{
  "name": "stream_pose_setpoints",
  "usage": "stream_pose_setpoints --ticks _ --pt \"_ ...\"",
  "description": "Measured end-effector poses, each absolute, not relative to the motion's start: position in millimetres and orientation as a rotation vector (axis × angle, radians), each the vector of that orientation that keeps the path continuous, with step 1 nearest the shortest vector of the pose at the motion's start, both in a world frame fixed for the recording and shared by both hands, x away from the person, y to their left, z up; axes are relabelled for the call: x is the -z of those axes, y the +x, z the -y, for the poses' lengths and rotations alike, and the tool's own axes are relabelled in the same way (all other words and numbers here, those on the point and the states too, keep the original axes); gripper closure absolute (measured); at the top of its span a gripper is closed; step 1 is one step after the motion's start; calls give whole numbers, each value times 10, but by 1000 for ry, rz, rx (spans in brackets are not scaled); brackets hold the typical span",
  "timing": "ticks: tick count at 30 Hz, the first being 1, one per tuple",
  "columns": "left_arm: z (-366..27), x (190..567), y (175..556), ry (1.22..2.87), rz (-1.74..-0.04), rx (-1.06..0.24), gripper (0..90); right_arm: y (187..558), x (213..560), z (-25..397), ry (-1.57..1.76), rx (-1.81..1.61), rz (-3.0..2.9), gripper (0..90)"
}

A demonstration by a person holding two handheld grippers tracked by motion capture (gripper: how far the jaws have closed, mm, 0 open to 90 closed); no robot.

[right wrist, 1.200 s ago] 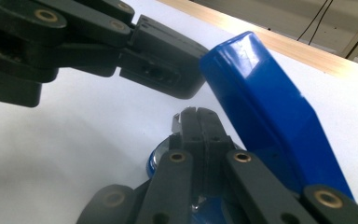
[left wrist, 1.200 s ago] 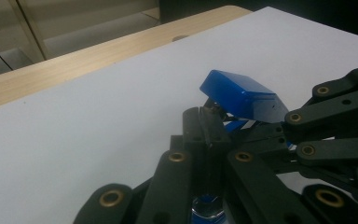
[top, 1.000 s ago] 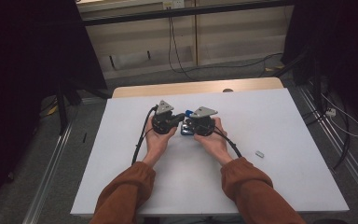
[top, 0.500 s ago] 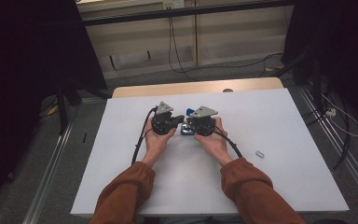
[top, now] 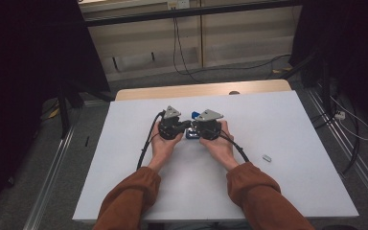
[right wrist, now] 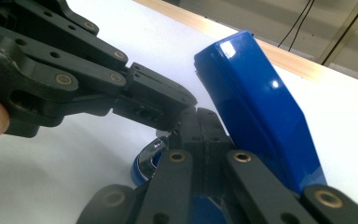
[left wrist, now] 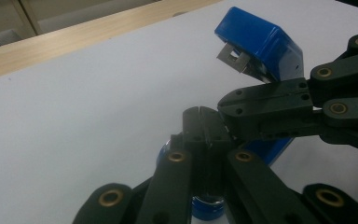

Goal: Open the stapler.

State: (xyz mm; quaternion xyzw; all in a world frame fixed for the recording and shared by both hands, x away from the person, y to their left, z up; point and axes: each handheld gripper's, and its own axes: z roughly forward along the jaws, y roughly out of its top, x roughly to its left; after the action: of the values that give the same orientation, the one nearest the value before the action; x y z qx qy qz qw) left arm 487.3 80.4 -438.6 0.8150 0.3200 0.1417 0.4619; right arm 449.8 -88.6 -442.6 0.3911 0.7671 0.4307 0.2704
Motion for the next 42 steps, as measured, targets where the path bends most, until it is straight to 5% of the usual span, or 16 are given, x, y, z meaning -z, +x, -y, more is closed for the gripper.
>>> stream_pose_setpoints --ticks 42 --pt "-808 4479 4880 2031 -758 -360 900 4492 4394 909 1105 -1204 -1954 900"
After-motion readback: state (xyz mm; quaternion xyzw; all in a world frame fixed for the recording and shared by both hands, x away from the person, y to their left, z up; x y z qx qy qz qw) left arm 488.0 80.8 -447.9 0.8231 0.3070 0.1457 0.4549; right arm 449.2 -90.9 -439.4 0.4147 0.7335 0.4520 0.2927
